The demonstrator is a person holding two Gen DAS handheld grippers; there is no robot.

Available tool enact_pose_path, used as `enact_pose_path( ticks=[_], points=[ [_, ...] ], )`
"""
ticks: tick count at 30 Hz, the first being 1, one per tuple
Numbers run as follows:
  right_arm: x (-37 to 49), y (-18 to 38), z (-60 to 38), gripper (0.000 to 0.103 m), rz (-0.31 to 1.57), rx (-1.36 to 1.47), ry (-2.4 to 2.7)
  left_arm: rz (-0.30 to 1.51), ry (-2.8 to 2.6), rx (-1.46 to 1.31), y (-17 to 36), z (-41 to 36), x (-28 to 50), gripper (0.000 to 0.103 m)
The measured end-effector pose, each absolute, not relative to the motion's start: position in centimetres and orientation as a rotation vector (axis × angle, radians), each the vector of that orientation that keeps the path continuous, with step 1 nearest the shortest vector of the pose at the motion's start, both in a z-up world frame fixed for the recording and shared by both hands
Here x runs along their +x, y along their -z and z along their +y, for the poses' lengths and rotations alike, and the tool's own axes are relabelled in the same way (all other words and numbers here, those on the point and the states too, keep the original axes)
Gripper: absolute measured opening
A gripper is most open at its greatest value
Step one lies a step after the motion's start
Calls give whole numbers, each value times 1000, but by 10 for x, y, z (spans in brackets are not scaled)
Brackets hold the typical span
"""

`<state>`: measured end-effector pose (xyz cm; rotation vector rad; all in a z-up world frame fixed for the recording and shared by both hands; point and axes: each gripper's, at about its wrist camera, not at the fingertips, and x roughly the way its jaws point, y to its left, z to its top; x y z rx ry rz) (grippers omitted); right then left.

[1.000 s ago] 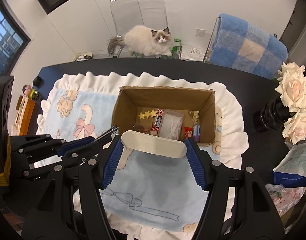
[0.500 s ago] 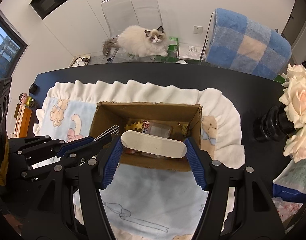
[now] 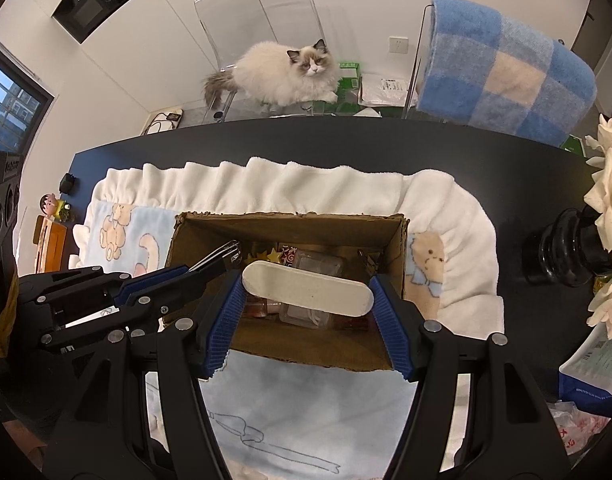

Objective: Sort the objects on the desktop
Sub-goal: 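Open both tools to drop the nail clipper and nail file into the box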

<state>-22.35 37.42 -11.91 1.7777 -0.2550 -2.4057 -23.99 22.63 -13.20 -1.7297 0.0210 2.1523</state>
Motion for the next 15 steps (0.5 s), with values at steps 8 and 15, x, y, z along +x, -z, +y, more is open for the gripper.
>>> enact_pose_path(
  ticks=[8,15],
  points=[
    [-225,122,379,66,-286,1784,2400,20,-2154,-1735,135,224,-240,8],
    [-224,126,379,67,-302,1796,2377,22,-2158,-1723,135,222,-240,8]
  ],
)
